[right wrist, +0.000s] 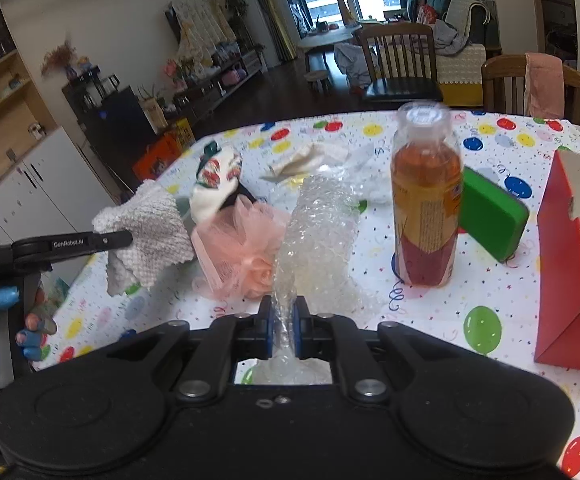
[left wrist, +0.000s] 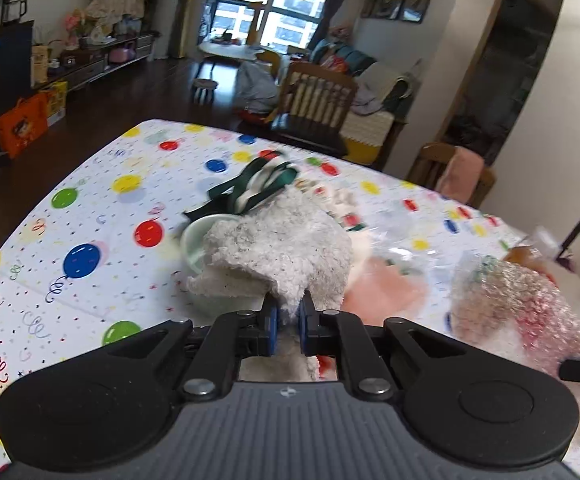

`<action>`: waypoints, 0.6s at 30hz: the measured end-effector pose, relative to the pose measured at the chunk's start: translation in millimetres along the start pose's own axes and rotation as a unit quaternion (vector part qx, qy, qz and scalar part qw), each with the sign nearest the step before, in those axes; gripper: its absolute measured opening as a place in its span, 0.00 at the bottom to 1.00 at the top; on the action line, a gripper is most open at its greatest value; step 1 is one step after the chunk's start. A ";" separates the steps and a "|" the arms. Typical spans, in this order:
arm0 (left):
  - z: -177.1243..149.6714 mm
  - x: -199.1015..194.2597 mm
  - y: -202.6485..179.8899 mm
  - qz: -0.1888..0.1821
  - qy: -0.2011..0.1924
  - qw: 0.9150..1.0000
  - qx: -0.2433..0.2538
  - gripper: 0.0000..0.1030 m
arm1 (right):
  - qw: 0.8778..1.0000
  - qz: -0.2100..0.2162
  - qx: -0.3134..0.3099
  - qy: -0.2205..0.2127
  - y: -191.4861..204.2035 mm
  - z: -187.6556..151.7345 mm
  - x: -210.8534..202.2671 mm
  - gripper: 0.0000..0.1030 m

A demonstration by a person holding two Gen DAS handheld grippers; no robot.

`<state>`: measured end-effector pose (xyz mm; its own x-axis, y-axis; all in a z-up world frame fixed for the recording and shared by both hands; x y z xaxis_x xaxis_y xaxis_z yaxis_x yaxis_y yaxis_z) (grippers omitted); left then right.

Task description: Organize soft objects

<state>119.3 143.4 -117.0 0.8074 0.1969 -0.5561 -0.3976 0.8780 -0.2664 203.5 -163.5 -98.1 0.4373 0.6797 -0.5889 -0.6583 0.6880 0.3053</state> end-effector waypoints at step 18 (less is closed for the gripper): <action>35.5 -39.7 -151.2 -0.138 -0.012 0.989 0.060 0.10 | 0.996 -0.004 0.054 -0.071 -66.8 44.5 -106.4 0.08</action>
Point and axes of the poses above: each gripper's, at about its wrist camera, not at the fingertips, and x roughly the way its jaws point, y to its left, z to its top, the point moved 4 cm from there along x, roughly the way its jaws point, and after that the axes turned 6 degrees about -y, right-handed, at the moved point
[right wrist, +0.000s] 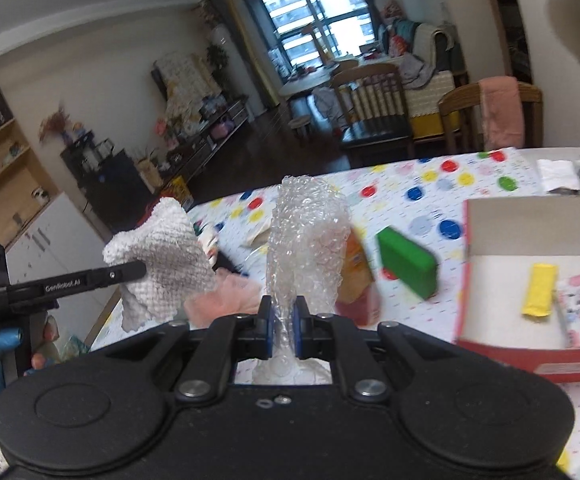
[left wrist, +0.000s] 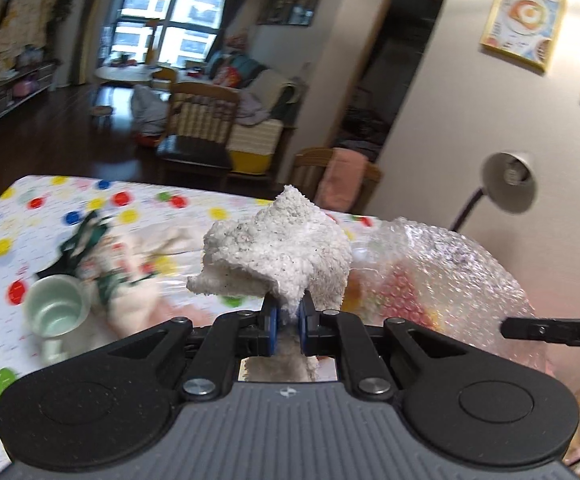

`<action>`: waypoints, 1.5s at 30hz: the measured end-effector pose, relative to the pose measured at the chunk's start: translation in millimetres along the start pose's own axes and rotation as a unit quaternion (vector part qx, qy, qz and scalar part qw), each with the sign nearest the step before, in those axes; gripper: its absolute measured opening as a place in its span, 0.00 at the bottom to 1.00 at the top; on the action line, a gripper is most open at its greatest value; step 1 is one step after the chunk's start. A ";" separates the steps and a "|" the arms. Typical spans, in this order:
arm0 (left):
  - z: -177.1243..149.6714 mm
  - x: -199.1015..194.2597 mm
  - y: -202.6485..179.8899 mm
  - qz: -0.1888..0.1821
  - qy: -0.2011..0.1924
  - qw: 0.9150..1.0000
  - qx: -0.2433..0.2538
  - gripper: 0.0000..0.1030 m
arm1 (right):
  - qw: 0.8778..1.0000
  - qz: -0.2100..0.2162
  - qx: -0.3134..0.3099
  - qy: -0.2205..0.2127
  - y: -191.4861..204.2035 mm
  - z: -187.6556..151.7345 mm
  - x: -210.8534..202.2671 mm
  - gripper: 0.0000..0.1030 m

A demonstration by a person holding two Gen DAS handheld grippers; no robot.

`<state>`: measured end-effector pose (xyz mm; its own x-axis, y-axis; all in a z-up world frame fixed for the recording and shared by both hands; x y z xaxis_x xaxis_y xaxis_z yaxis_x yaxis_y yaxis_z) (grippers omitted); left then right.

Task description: Organize soft objects

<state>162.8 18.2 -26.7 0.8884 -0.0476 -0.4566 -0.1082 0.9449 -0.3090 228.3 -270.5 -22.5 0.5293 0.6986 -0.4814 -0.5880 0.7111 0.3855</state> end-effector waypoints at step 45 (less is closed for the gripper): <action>-83.8 277.6 -297.9 -0.051 0.195 0.965 0.165 0.10 | 0.986 -0.162 0.020 0.027 -284.2 4.6 -19.3 0.08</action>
Point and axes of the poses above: each gripper's, at about its wrist camera, not at the fingertips, and x roughly the way its jaws point, y to its left, z to its top, the point moved 4 cm from there along x, roughly the way its jaws point, and after that the axes turned 6 degrees about -y, right-handed, at the moved point
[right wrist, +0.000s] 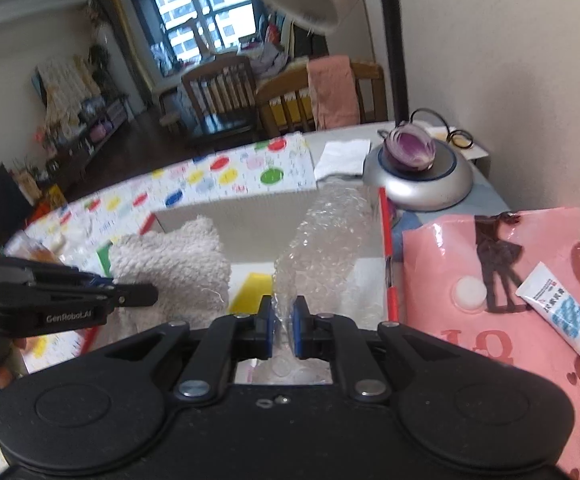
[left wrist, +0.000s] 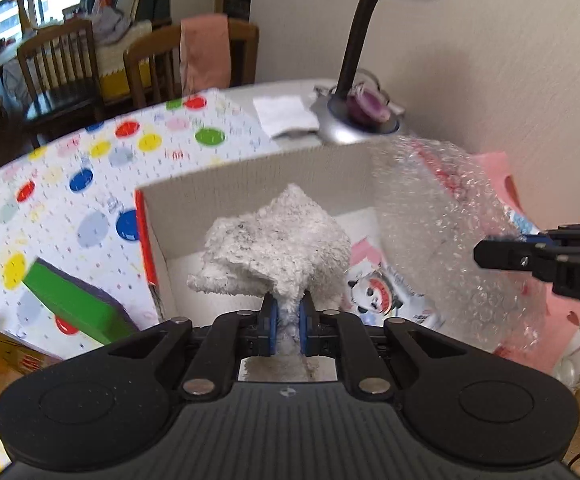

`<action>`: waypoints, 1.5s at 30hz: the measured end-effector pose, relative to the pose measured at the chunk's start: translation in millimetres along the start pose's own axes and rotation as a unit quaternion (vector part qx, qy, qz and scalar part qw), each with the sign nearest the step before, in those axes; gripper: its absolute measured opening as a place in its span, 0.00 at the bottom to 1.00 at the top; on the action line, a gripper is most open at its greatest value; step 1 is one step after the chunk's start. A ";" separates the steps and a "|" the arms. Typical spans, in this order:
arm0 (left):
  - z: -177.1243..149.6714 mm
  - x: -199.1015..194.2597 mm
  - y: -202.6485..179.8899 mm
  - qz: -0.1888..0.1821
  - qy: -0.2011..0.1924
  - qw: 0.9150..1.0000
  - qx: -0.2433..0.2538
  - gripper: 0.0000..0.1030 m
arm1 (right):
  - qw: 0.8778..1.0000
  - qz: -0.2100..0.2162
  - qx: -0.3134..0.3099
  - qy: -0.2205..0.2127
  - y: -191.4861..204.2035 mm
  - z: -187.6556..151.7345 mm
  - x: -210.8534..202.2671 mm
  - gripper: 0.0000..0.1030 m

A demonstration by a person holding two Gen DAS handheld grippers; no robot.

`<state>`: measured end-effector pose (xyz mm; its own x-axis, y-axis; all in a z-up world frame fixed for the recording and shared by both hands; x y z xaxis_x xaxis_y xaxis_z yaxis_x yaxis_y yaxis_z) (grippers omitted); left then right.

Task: Organize soft objects
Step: 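Lower the towel into the box with the left gripper while the right gripper releases the bubble wrap inside, then withdraw both open grippers from the box back toward the table items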

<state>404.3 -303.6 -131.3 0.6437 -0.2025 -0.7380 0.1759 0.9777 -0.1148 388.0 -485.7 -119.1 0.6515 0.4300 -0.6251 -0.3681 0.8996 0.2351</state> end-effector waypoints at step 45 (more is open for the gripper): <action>0.6 -29.3 -4.7 -0.019 -0.020 1.000 -0.011 0.73 | 0.998 0.049 -0.011 0.031 27.4 -7.7 12.8 0.42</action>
Point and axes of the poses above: each gripper's, at about its wrist camera, not at the fingertips, and x roughly the way its jaws point, y to its left, z to its top, the point moved 4 cm from there along x, roughly the way its jaws point, and after that the axes turned 6 degrees about -y, right-handed, at the moved point
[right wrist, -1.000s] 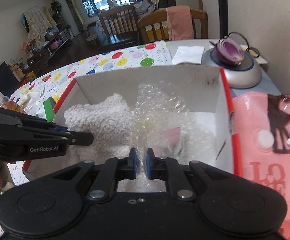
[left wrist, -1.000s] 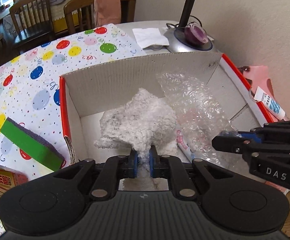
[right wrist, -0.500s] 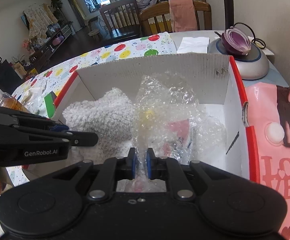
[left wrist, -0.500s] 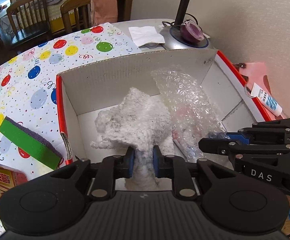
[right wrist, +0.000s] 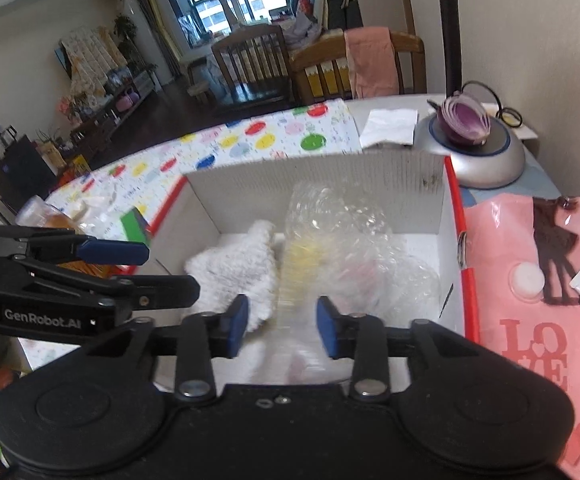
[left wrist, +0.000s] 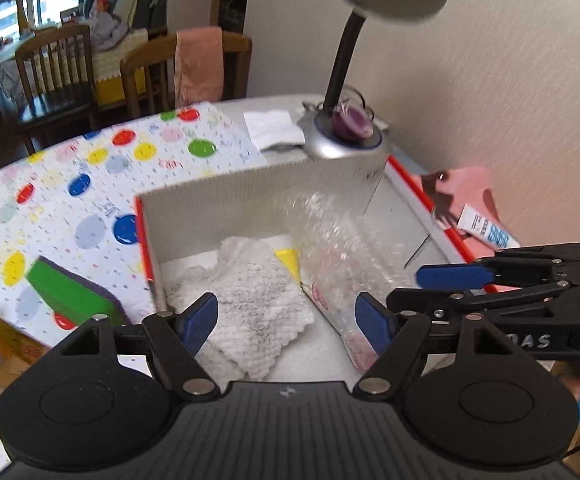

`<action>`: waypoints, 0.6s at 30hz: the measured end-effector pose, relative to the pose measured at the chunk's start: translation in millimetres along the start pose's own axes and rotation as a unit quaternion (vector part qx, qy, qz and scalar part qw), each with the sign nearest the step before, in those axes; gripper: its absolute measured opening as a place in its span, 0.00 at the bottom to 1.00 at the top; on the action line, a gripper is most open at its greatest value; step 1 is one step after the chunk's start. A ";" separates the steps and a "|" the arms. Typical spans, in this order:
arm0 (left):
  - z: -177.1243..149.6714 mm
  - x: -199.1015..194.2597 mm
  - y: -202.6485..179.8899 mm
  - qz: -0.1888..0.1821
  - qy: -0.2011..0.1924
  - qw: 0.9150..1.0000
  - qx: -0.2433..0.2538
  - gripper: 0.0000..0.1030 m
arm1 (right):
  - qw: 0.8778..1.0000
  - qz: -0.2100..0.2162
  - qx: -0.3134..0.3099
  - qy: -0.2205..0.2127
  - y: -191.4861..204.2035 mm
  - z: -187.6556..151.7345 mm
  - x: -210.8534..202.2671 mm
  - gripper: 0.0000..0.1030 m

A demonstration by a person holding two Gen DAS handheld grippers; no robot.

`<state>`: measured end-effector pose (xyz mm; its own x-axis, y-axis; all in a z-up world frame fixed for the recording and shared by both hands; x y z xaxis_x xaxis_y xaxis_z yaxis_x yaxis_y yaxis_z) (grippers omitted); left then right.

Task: Organize soft objects
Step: 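Withdraw both open grippers from the box back toward the table items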

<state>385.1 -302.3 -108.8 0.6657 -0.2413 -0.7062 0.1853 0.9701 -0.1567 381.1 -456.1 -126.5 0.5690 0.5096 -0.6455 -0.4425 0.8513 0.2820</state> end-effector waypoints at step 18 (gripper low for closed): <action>-17.3 -122.8 46.9 0.019 -0.101 0.994 -0.020 0.73 | 0.995 0.042 -0.034 -0.079 83.2 12.2 -69.6 0.69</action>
<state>299.6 -226.7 -41.4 0.8044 -0.2003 -0.5593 0.1311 0.9781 -0.1617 313.2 -419.3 -49.5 0.6279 0.5963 -0.5001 -0.5361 0.7972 0.2776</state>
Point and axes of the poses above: each gripper's, at about its wrist camera, not at the fingertips, and x roughly the way its jaws point, y to its left, z to its top, the point moved 4 cm from there along x, roughly the way its jaws point, and after that the axes turned 6 degrees about -y, right-handed, at the moved point
